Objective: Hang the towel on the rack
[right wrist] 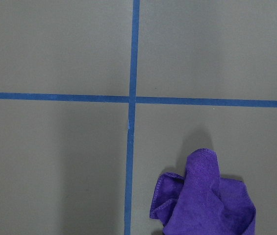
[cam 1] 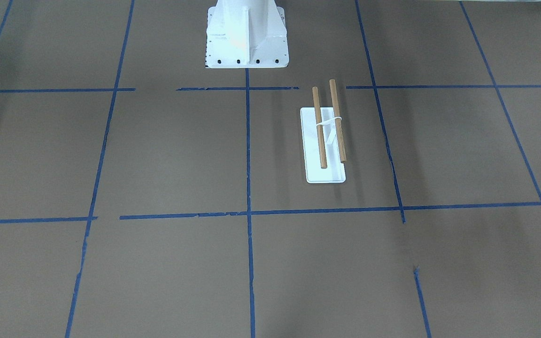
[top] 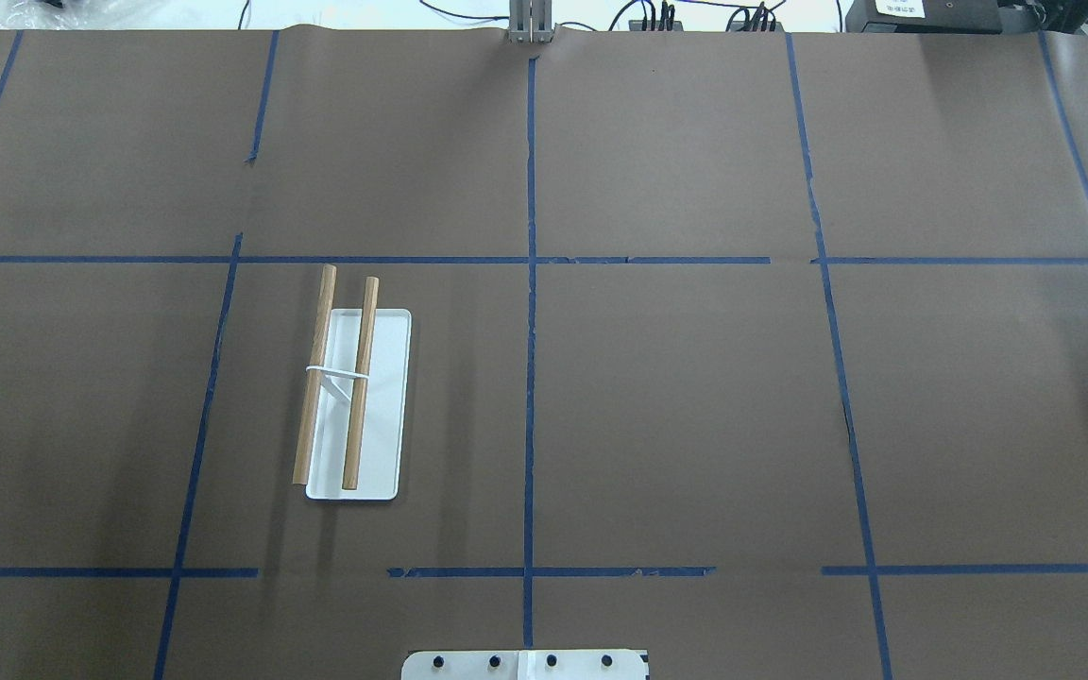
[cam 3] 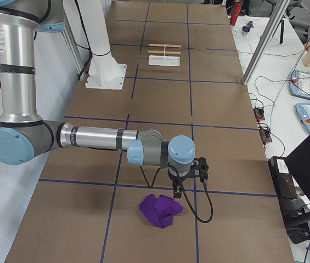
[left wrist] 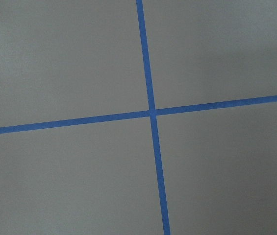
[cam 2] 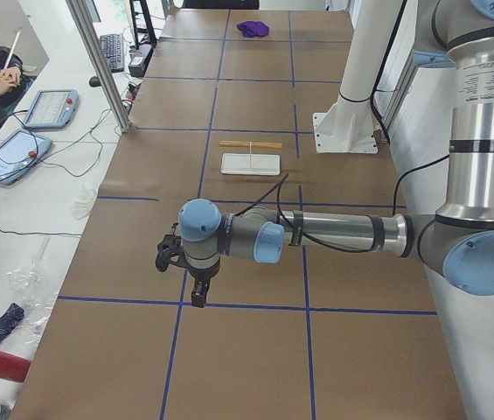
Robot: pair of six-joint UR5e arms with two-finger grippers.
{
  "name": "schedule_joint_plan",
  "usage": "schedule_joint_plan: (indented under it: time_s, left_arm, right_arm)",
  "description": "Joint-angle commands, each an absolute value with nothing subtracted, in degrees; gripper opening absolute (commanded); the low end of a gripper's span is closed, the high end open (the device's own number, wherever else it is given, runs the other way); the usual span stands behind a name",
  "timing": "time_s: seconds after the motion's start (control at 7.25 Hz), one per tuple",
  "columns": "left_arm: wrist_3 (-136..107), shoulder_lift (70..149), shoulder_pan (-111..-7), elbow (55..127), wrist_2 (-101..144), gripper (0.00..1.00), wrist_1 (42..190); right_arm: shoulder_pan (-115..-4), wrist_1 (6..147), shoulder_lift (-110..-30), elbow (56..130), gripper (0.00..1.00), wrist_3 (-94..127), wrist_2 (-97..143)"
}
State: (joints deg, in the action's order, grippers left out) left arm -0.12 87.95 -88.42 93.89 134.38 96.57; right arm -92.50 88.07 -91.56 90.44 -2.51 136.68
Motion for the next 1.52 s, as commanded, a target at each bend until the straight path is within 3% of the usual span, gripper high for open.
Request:
schedule_joint_plan:
  time_s: [0.0,0.55,0.69,1.1,1.38]
  left_arm:
    - [-0.1,87.9,-88.4,93.9,134.5,1.0,96.5]
    - [-0.3,88.8,-88.3,94.7,134.5,1.0,96.5]
    - [-0.4,88.8,-88.3,95.4,134.5,1.0,96.5]
    - [-0.6,88.9,-88.3,97.2,134.6,1.0,96.4]
    - [-0.6,88.9,-88.3,97.5,134.6,1.0,96.4]
  right_arm:
    - [-92.5,88.1,-91.4,90.5,1.0,-2.5,136.4]
    - [-92.4,85.2,-91.0,88.4,1.0,-2.4,138.8]
    - [-92.4,82.1,-92.3,85.5,1.0,-2.6,139.4]
    - [-89.9,55.3,-93.9,65.5,1.0,-2.6,138.6]
    - [-88.1,54.6,-93.9,65.0,1.0,-2.5,138.7]
